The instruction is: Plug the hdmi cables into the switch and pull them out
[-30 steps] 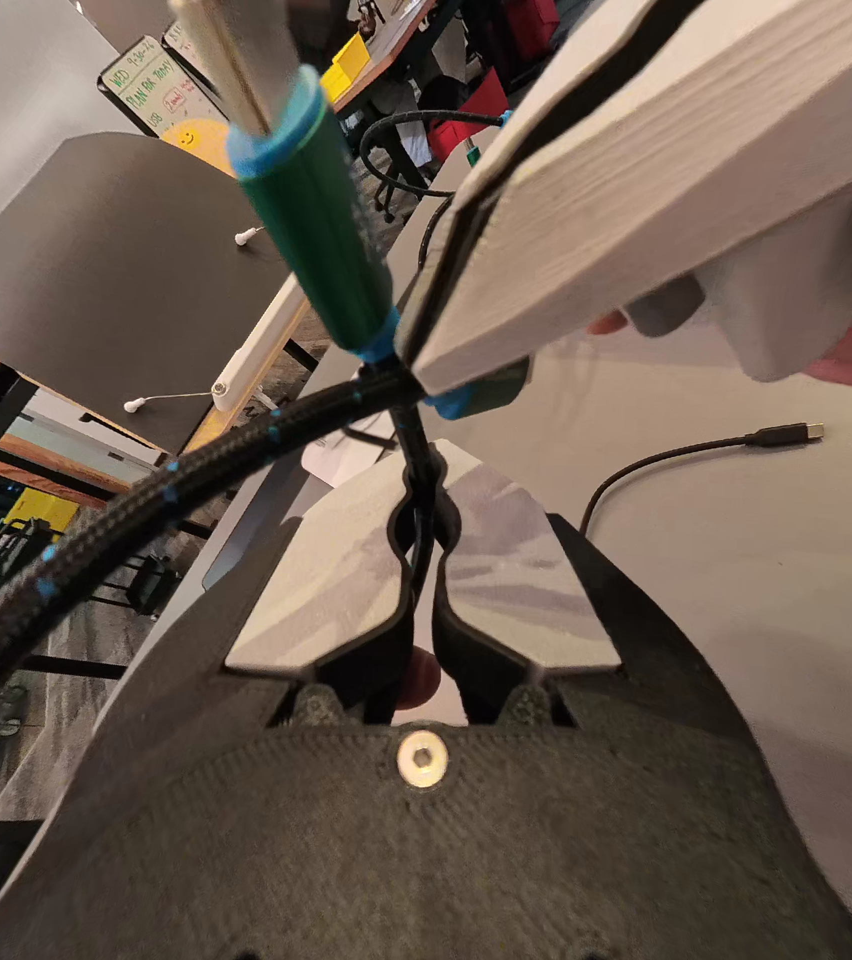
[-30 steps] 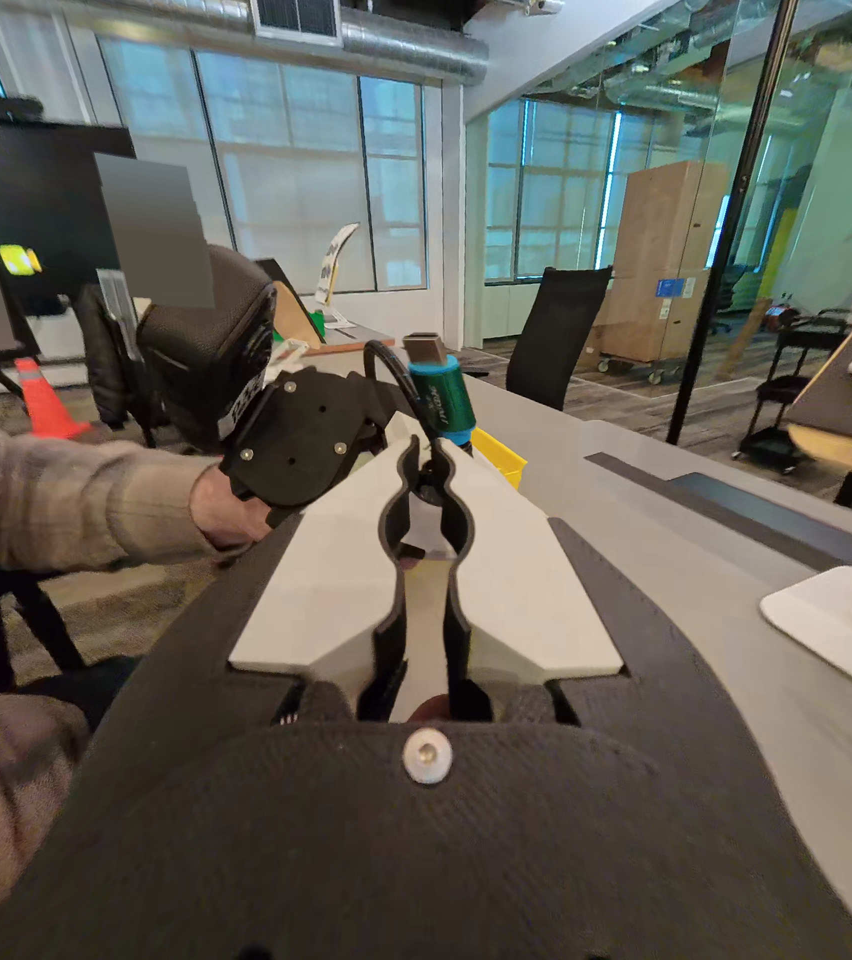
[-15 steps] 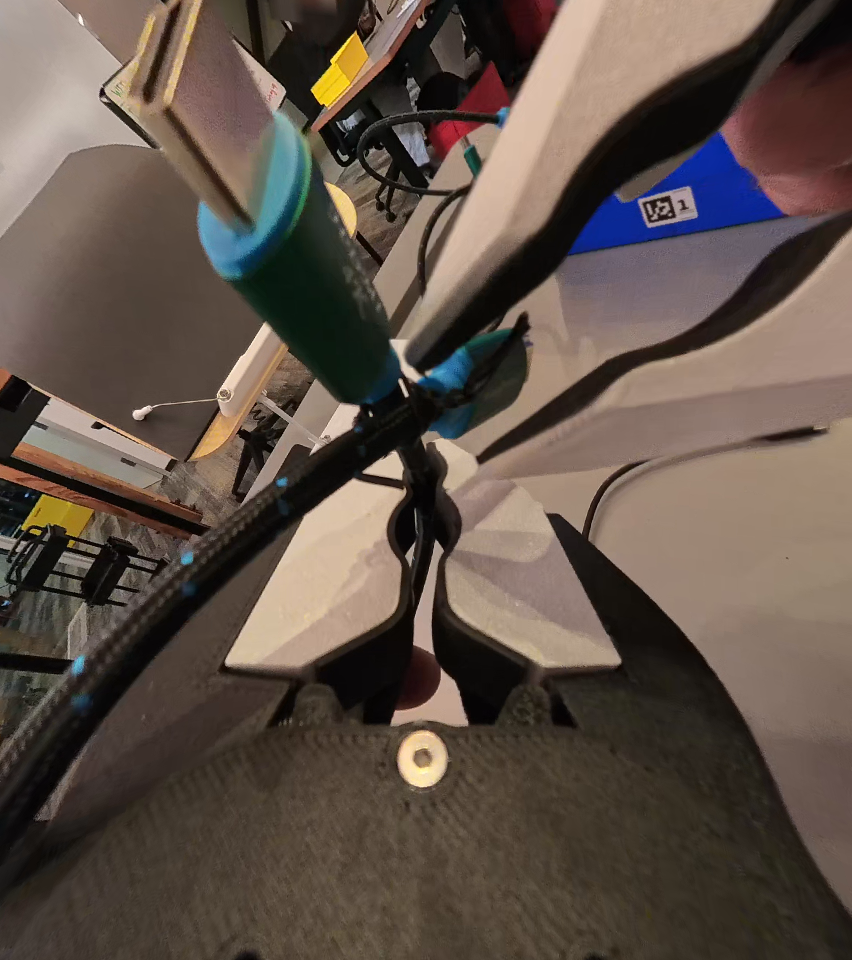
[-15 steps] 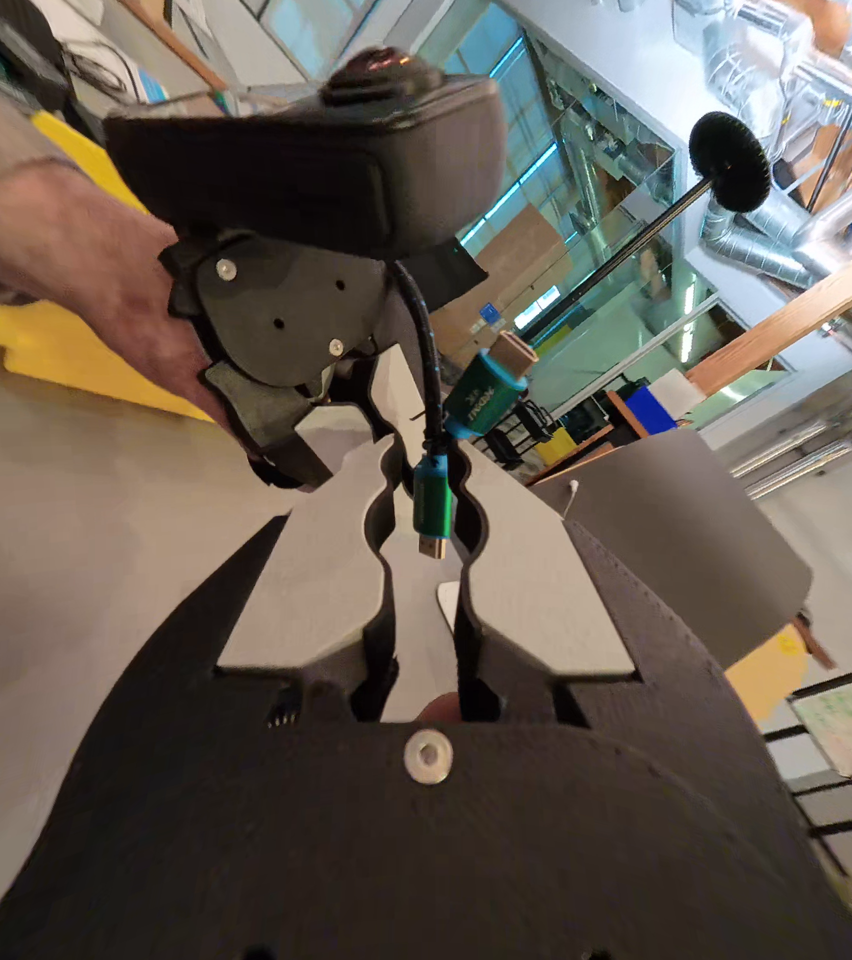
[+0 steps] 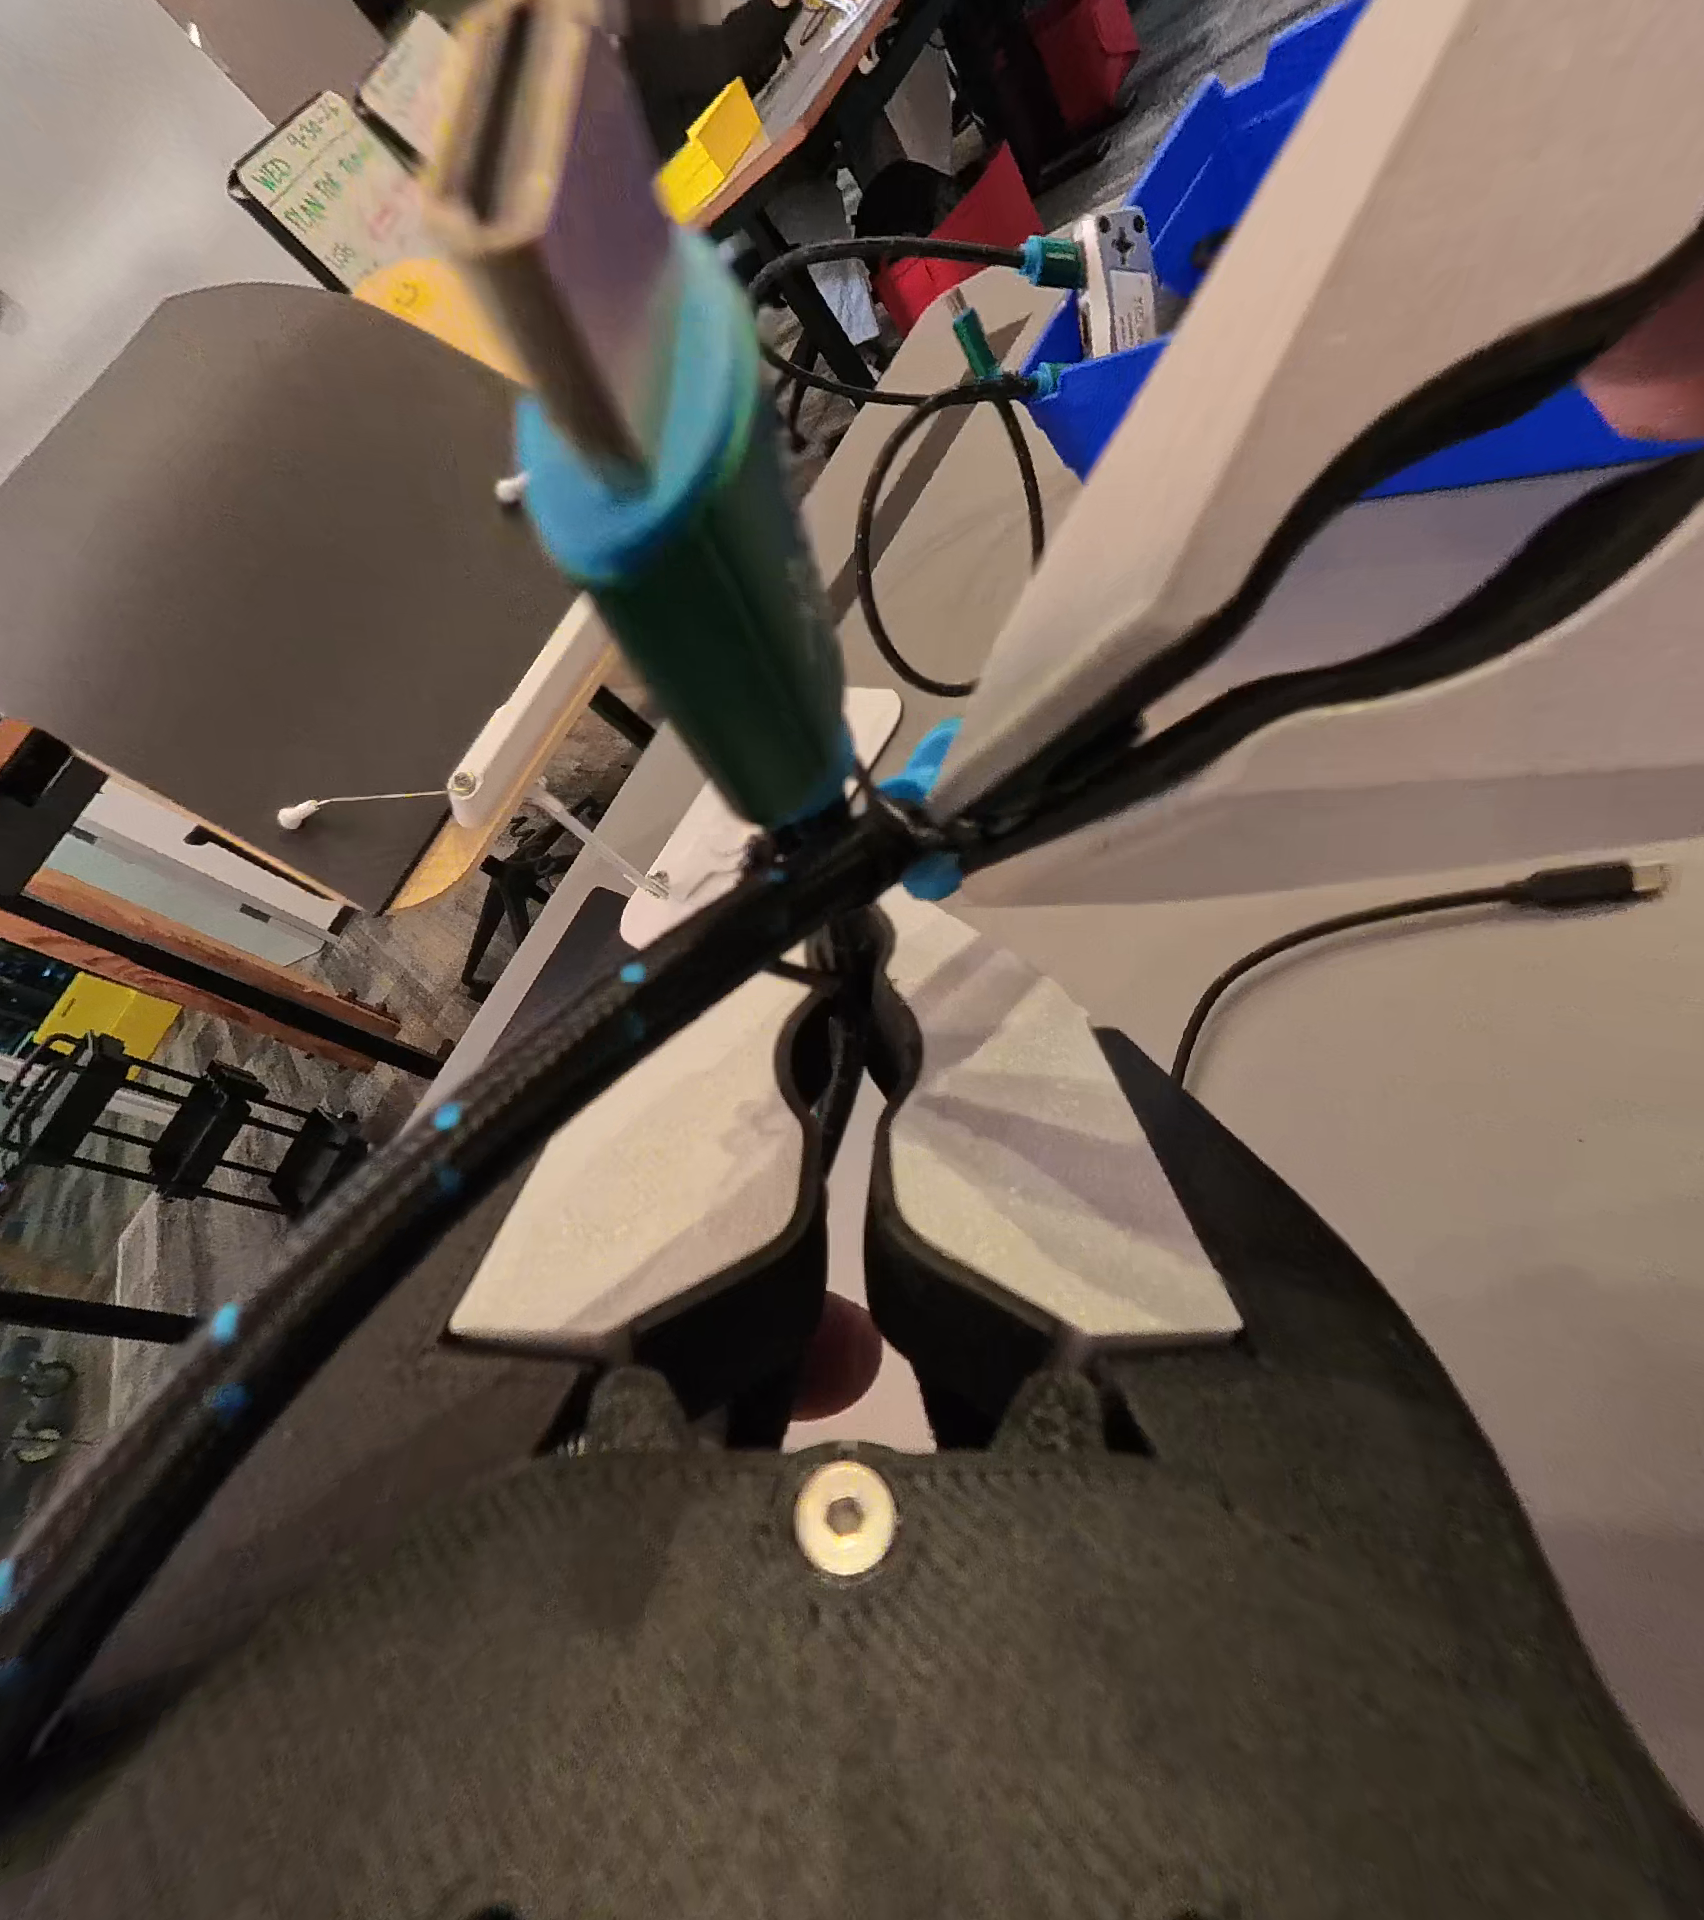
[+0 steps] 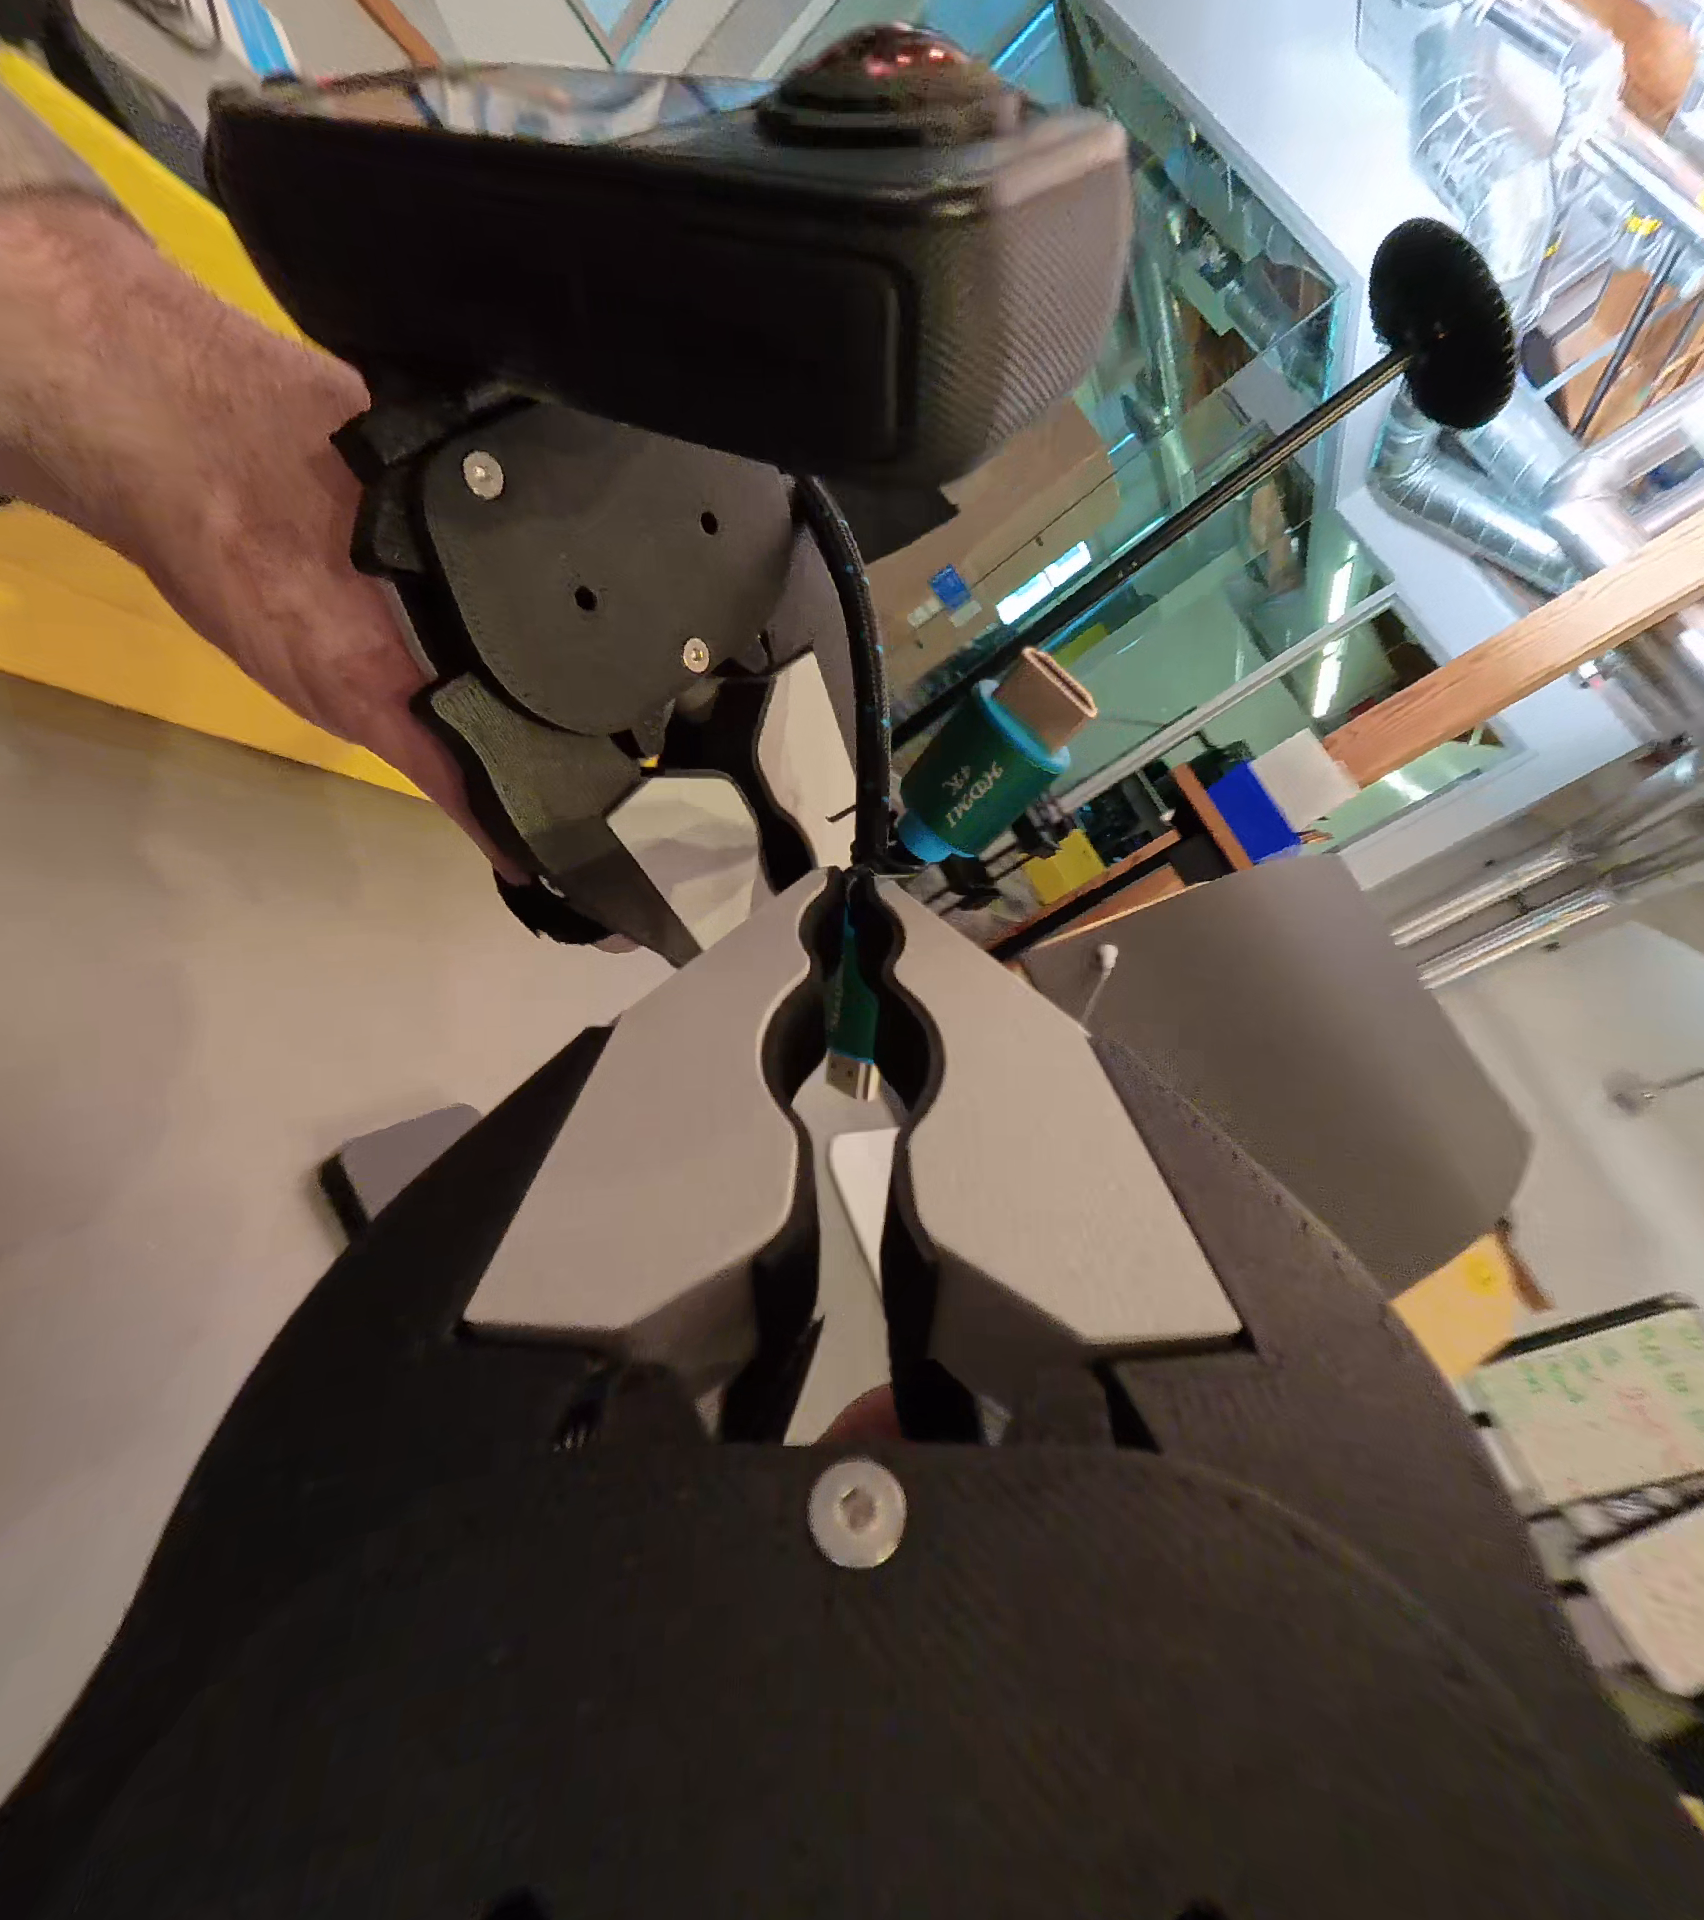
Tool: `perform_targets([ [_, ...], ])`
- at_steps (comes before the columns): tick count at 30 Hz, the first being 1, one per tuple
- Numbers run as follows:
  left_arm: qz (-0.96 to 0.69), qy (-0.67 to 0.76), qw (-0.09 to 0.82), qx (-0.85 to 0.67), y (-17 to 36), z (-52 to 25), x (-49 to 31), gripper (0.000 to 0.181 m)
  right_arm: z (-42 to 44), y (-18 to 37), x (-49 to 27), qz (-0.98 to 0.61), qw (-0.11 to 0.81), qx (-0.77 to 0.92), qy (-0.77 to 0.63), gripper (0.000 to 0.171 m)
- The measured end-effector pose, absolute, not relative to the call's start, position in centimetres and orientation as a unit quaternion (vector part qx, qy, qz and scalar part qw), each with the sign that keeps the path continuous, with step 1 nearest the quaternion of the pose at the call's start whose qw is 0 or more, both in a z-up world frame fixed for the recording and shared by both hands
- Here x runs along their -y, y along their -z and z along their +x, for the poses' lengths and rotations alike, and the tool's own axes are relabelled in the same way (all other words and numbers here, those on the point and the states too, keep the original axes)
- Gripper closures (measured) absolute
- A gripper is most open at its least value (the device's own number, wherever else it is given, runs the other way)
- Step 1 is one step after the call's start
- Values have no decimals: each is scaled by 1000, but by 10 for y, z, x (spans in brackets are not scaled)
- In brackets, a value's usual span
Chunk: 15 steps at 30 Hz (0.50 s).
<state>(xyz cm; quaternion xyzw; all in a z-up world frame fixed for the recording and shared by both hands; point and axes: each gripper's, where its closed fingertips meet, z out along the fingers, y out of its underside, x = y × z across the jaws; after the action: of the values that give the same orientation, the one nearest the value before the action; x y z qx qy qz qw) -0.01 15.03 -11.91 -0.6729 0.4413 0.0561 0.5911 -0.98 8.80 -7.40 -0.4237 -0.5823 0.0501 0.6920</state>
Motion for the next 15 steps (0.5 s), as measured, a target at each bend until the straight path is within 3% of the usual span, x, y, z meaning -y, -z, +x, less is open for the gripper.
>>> perform_targets([
  [1,-674,-53,594,-436,118,-1,-151,181,-10,74,-87,-437,687,575,-79,171],
  [8,-668,-34,621,-409,102,-3,-151,181,-19,70,-79,-511,634,493,-306,171],
  [15,-642,-39,663,-383,83,-6,-151,181,-25,58,-68,-534,500,336,-593,171],
])
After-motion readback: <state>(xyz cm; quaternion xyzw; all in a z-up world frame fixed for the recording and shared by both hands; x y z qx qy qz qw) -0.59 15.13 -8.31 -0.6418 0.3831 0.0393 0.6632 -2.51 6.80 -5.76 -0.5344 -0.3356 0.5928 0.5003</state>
